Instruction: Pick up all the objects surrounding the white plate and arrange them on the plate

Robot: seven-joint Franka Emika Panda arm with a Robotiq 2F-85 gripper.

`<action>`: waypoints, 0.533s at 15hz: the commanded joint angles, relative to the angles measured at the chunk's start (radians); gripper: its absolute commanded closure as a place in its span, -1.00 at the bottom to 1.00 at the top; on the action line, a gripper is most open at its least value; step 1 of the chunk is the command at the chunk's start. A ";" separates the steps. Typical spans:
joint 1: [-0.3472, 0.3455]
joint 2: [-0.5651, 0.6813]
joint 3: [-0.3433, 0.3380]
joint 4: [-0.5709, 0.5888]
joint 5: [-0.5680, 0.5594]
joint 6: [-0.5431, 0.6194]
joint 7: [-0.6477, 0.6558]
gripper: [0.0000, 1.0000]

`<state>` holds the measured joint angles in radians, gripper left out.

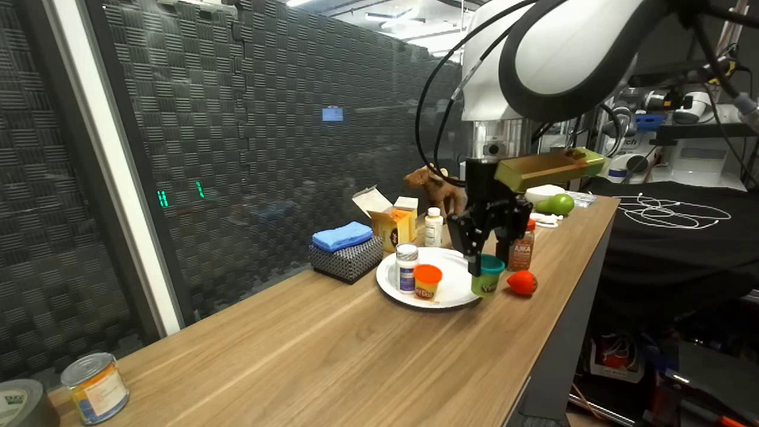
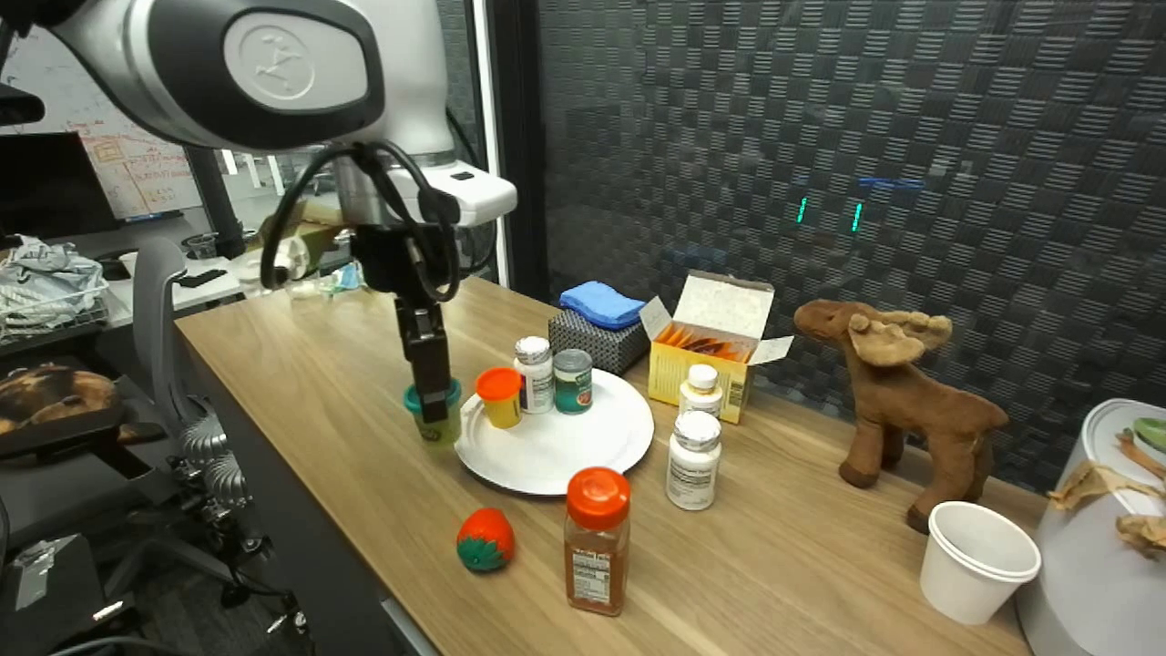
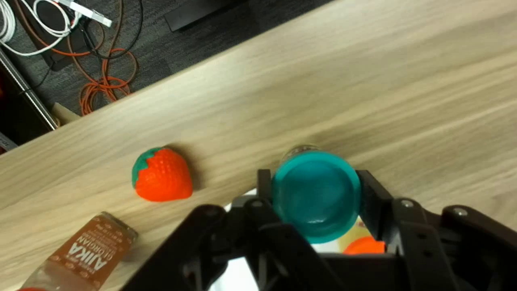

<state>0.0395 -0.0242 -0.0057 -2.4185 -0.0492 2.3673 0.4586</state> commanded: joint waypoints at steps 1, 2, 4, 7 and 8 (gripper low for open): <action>-0.042 0.087 -0.020 0.131 0.066 -0.015 0.009 0.43; -0.050 0.117 -0.026 0.164 0.090 -0.016 0.008 0.43; -0.061 0.181 -0.036 0.234 0.138 -0.022 0.003 0.43; -0.066 0.274 -0.048 0.338 0.169 -0.037 0.023 0.43; -0.064 0.302 -0.055 0.369 0.162 -0.040 0.036 0.43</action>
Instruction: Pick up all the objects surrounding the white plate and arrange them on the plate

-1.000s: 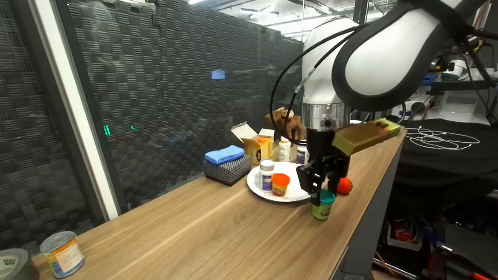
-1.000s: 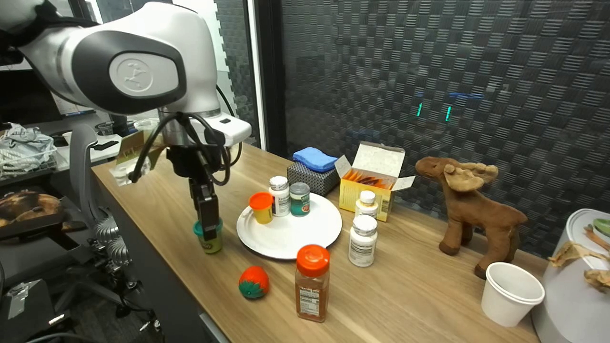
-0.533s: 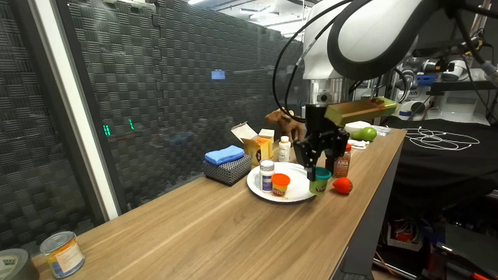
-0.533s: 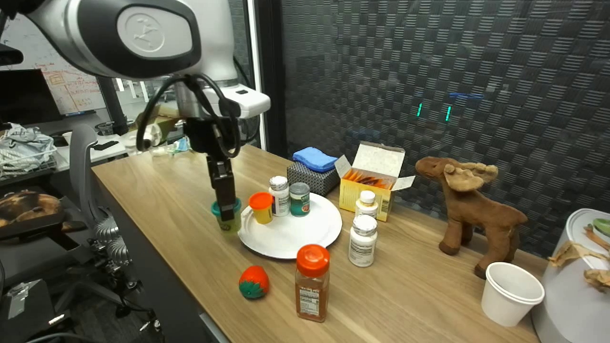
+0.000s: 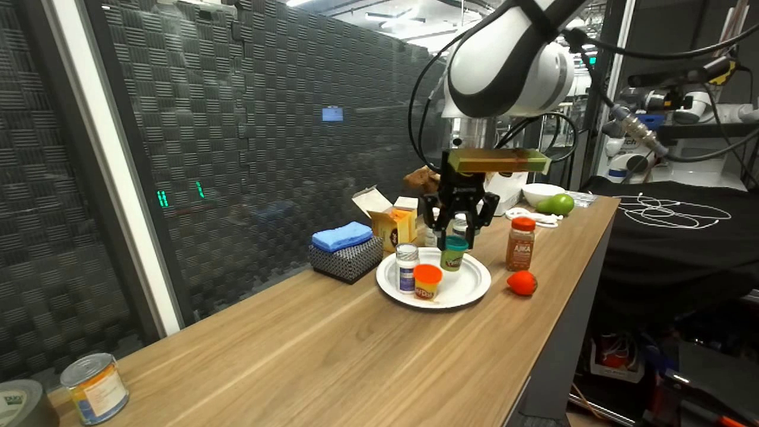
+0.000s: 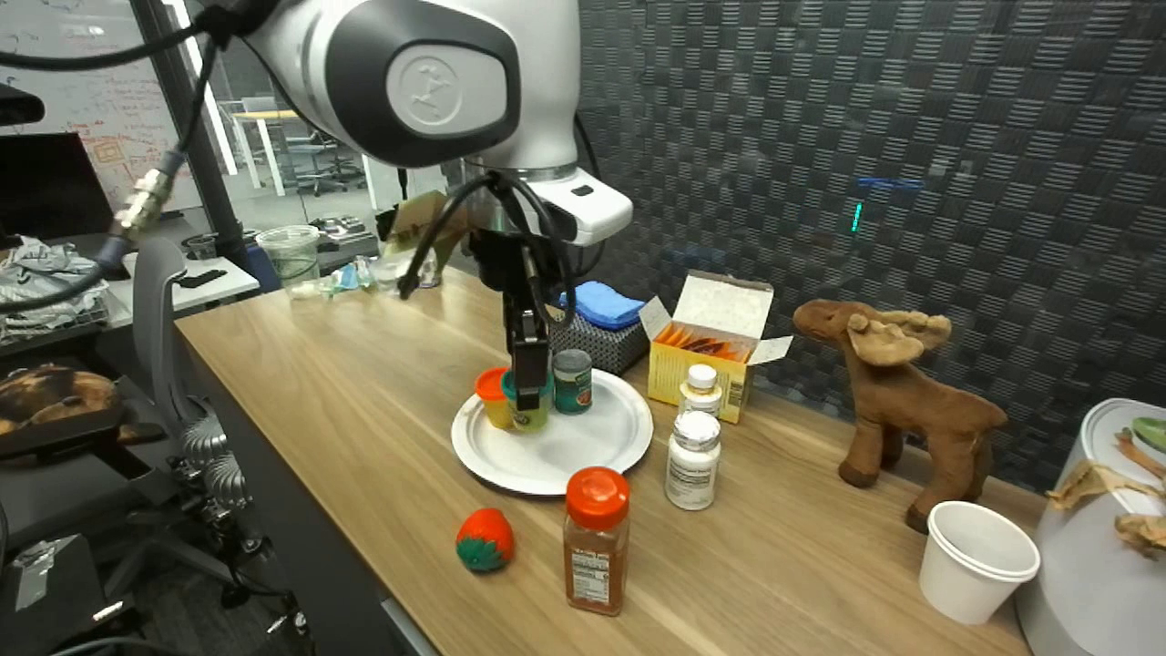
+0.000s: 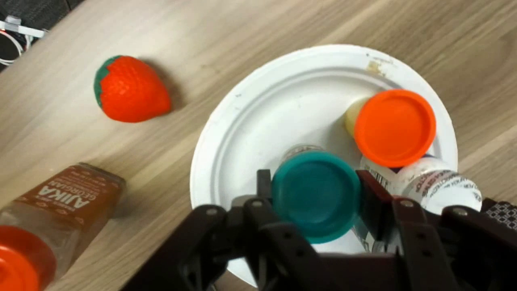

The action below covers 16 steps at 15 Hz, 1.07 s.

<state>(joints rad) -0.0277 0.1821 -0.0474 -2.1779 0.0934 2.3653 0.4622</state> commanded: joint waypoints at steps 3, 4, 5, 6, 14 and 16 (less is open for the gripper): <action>0.018 0.168 -0.041 0.215 -0.017 -0.060 0.091 0.43; 0.021 0.184 -0.048 0.238 -0.018 -0.070 0.105 0.43; 0.022 0.198 -0.052 0.258 -0.016 -0.079 0.111 0.43; 0.022 0.211 -0.056 0.276 -0.012 -0.088 0.116 0.43; 0.031 0.302 -0.049 0.399 0.003 -0.168 0.120 -0.44; 0.039 0.304 -0.051 0.403 0.000 -0.166 0.131 -0.72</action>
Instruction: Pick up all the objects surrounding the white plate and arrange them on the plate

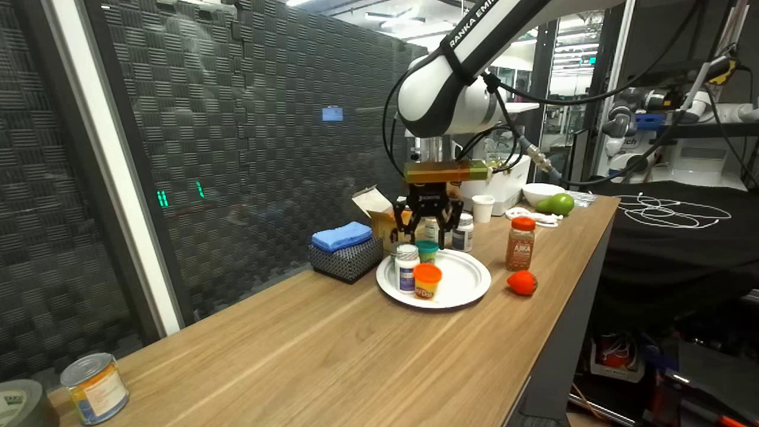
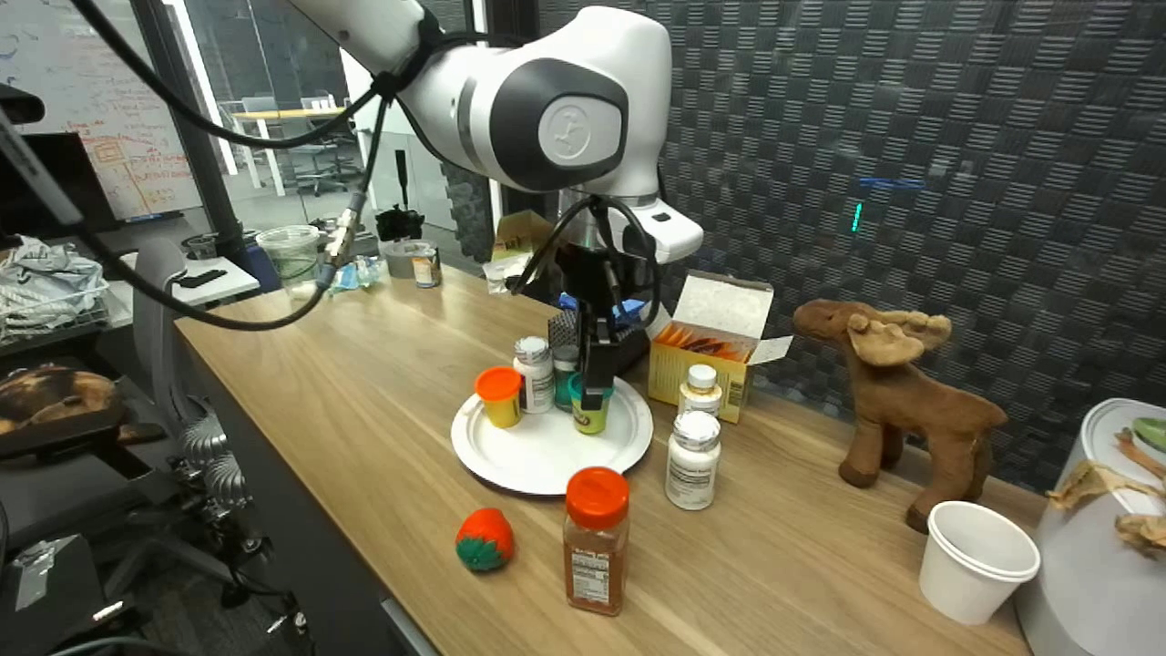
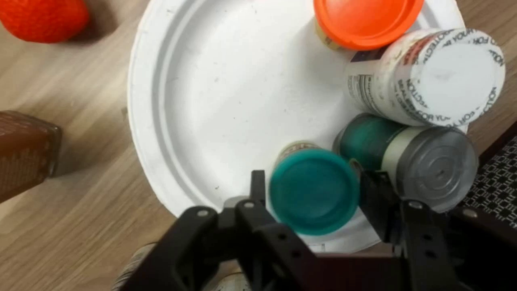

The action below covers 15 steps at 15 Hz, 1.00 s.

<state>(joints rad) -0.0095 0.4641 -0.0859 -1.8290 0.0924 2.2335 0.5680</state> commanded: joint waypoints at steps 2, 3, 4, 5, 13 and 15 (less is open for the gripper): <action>0.027 0.011 -0.017 0.045 -0.003 -0.025 0.038 -0.98; 0.029 -0.002 -0.019 0.033 -0.004 -0.017 0.044 -1.00; 0.030 -0.011 -0.020 0.024 -0.005 -0.010 0.049 -1.00; 0.034 -0.025 -0.024 0.010 -0.011 -0.002 0.060 -1.00; 0.041 -0.093 -0.022 -0.045 -0.016 0.046 0.090 -1.00; 0.059 -0.107 -0.015 -0.034 -0.037 0.046 0.081 -1.00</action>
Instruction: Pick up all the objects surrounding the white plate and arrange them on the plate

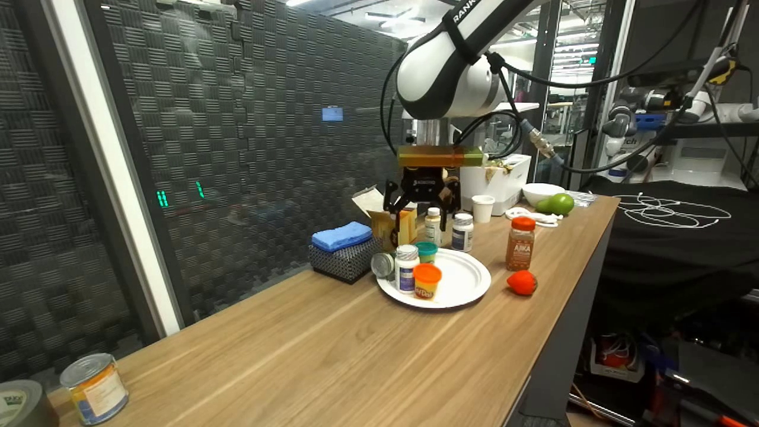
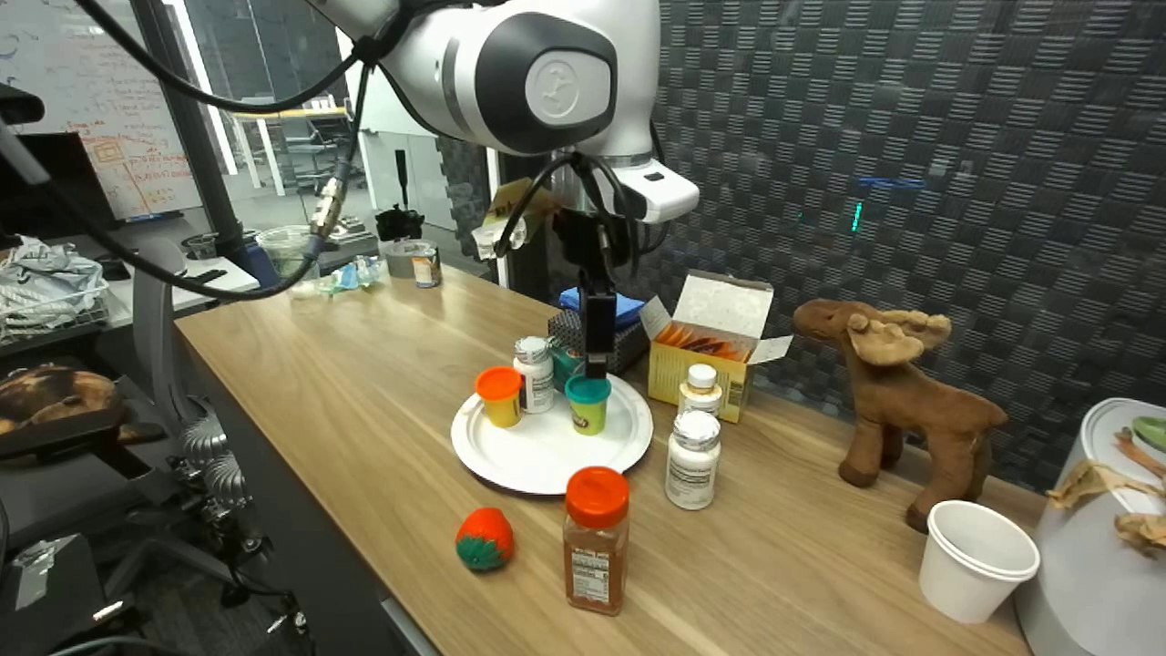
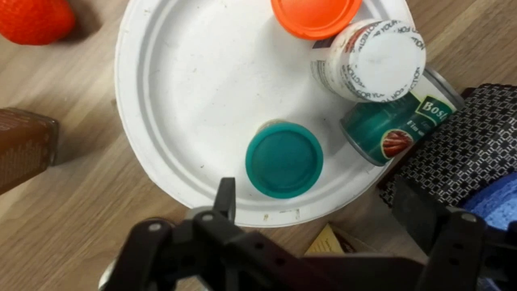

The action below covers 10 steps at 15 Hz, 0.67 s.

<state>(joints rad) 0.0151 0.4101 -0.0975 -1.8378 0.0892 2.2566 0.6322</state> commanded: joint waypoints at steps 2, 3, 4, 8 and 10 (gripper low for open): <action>0.063 -0.059 0.003 -0.005 -0.078 0.015 0.015 -1.00; 0.076 -0.060 0.010 0.007 -0.101 0.012 0.004 -1.00; 0.092 -0.057 0.019 0.021 -0.128 0.004 -0.011 -1.00; 0.140 -0.033 0.044 0.062 -0.236 -0.033 -0.070 -1.00; 0.153 -0.022 0.046 0.066 -0.286 -0.043 -0.103 -1.00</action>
<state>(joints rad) 0.1563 0.3683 -0.0529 -1.8088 -0.1351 2.2478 0.5880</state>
